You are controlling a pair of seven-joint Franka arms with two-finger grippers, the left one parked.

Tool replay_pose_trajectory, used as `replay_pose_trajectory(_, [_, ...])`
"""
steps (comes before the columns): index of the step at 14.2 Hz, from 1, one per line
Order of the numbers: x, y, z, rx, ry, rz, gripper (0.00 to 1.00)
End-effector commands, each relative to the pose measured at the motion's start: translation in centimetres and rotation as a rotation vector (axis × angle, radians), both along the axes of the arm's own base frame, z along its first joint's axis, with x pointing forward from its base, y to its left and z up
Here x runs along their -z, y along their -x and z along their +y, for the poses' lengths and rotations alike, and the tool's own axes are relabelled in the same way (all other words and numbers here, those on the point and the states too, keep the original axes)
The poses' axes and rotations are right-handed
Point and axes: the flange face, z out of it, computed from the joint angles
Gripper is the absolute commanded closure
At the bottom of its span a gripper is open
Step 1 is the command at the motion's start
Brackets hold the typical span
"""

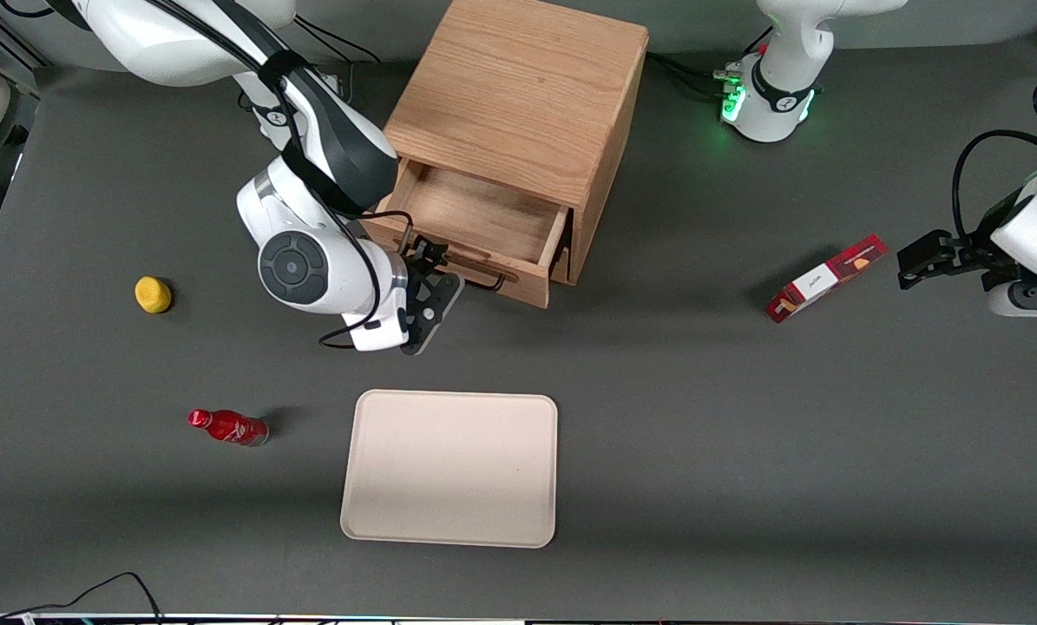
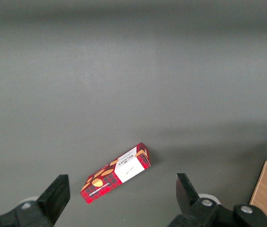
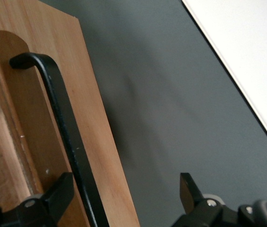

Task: Close top drawer
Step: 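Push the drawer front with the right gripper into the cabinet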

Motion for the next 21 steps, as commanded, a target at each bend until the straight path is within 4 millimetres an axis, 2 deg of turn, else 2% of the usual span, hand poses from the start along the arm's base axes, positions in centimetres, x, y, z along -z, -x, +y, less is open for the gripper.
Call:
replay_pose_trajectory(1, [-0.8,2.4,-0.1,0.030,-0.011,0.008,0.00])
replay_pose_trajectory(4, [-0.6,3.2,0.0,0.043,-0.014,0.018,0.00])
replay_pose_trajectory(7, [-0.4,4.5,1.8,0.070,-0.012,0.019,0.00])
replay_pose_trajectory(12, [0.1,5.5,2.6,0.081,-0.008,0.022,0.00])
replay_pose_trajectory(21, [-0.7,8.9,4.4,0.085,0.008,0.020,0.00])
